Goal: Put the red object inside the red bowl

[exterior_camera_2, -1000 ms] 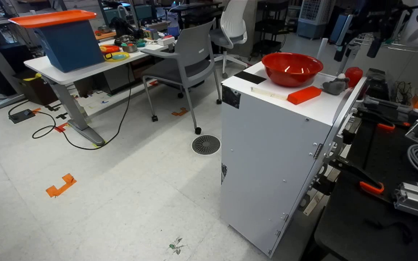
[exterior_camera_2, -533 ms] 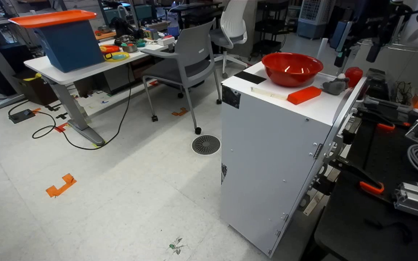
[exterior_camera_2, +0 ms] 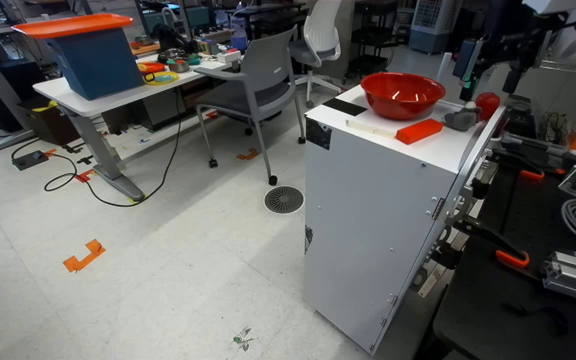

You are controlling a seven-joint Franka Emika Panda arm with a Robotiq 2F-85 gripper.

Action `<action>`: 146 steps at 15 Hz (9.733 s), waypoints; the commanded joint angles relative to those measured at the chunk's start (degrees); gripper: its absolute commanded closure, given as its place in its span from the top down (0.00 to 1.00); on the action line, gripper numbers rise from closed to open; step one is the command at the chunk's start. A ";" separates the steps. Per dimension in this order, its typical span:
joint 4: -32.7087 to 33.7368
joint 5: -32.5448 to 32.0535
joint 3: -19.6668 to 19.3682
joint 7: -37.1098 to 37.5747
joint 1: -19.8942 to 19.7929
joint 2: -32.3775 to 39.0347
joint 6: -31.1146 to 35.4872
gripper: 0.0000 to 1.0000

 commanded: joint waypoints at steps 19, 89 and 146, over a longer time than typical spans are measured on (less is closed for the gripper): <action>1.84 -0.99 -0.99 -0.74 0.89 2.48 0.46 0.18; 7.85 -3.07 3.89 -0.41 6.05 -8.30 1.93 0.18; 4.33 -5.58 5.64 -6.19 4.41 -11.37 -1.32 1.00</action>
